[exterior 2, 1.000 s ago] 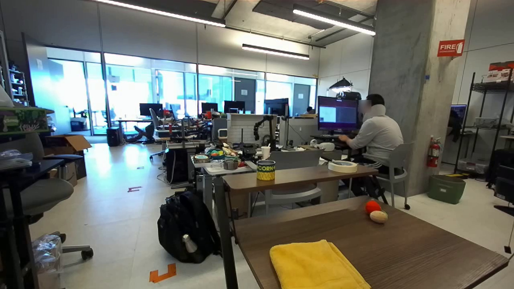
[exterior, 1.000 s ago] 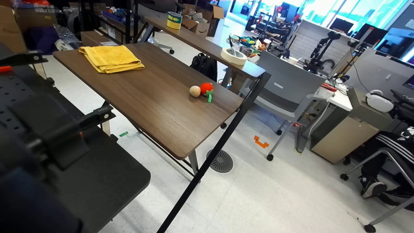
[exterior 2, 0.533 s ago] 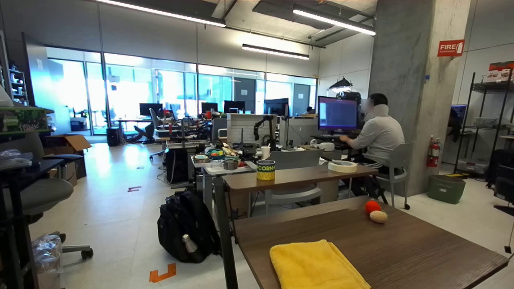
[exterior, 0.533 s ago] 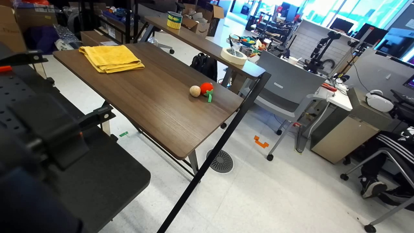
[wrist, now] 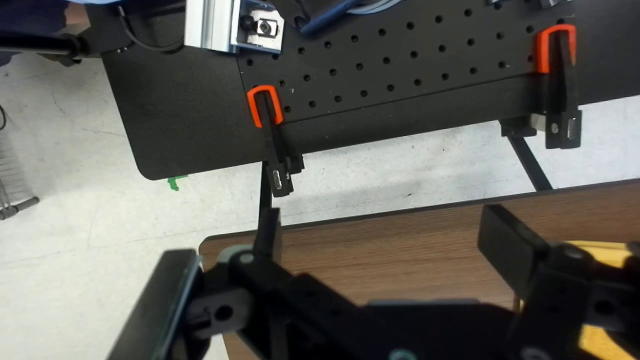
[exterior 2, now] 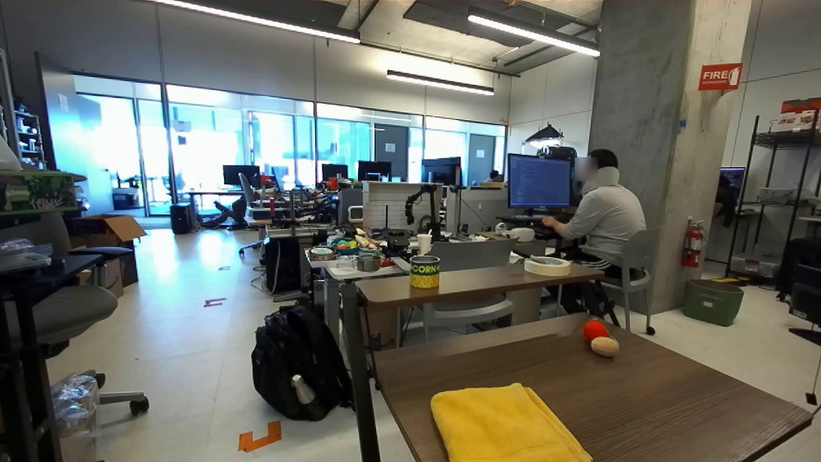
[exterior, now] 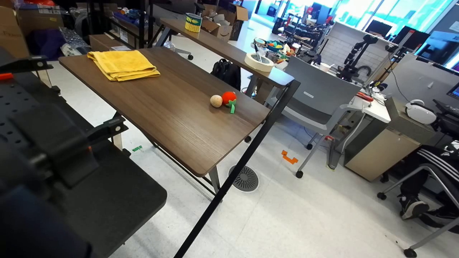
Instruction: Use the towel to wipe the table
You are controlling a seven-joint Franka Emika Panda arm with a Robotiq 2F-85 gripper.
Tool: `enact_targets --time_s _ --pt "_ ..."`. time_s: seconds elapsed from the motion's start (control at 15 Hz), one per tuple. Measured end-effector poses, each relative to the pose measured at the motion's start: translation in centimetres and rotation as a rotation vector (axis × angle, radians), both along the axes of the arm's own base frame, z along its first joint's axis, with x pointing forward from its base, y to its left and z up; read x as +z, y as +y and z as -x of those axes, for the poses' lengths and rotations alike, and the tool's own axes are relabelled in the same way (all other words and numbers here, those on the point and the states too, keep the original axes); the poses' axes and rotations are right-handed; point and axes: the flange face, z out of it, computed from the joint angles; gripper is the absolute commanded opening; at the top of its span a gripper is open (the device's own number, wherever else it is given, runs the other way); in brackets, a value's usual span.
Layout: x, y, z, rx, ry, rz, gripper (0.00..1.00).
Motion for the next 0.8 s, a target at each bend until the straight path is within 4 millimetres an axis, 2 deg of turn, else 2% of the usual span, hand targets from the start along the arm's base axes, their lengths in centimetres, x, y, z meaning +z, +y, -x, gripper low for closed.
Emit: enact_targets --time_s 0.13,0.27,0.53,0.8 --pt "0.0 0.1 -0.3 -0.040 -0.001 0.004 1.00" --pt "-0.9 0.4 -1.5 -0.110 0.012 0.011 1.00" --pt "-6.2 2.1 -4.0 -0.192 0.143 0.014 1.00" --pt "-12.5 6.9 -6.7 -0.194 0.236 -0.028 1.00"
